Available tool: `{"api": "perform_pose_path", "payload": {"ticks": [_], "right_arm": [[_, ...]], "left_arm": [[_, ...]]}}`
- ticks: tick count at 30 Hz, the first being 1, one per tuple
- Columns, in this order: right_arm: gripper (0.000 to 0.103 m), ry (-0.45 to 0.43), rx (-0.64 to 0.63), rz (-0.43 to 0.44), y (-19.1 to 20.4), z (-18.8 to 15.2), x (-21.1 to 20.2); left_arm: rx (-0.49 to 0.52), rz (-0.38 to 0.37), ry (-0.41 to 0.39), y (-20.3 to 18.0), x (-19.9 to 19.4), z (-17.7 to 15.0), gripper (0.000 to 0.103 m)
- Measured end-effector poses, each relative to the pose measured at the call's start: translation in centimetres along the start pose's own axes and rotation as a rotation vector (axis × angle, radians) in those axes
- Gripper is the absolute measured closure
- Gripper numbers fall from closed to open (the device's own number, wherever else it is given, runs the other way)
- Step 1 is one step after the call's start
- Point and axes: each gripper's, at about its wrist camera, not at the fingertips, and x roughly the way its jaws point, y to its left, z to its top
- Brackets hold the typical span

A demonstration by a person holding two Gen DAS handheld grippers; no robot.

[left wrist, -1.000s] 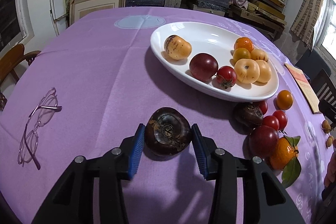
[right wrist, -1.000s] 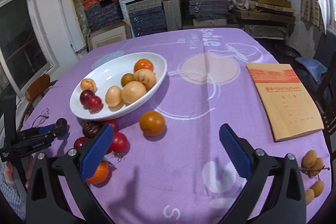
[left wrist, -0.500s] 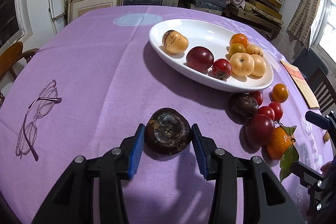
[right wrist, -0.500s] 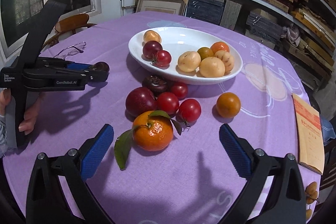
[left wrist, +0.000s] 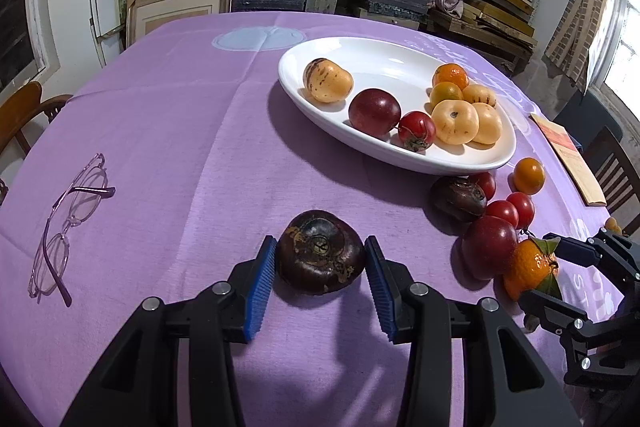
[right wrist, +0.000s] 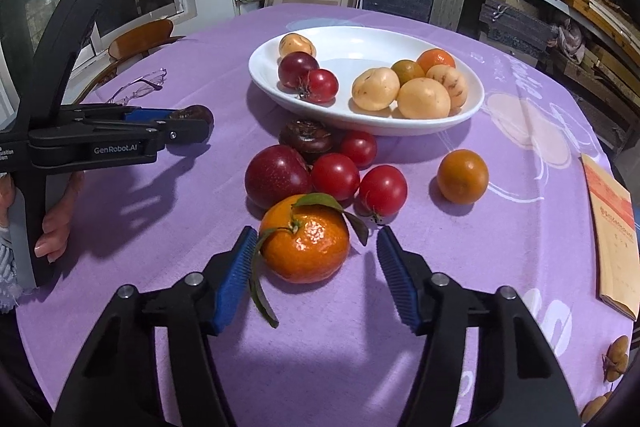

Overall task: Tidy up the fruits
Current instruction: 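Grasp the leafy mandarin with the right tool while the left holds the dark fruit, then lower the dark fruit onto the plate with the left tool while the right lowers the mandarin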

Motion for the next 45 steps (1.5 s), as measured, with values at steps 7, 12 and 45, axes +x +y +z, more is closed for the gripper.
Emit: {"api": "perform_pose_path", "payload": {"ticks": [7,12,45], "right_arm": [[0.057,-0.013,0.004,-0.002,0.3,0.1,0.1],[0.057,-0.049,0.022,0.025,-0.1,0.4,-1.1],[0.042,-0.127,0.119,-0.022,-2.6,10.4,3.6]], "left_arm": [[0.002,-0.001,-0.001,-0.1,0.0,0.0,0.058],[0.002,-0.009,-0.009,-0.2,-0.1,0.0,0.058],[-0.01,-0.022,0.039,-4.0,9.9,17.2,0.058]]}}
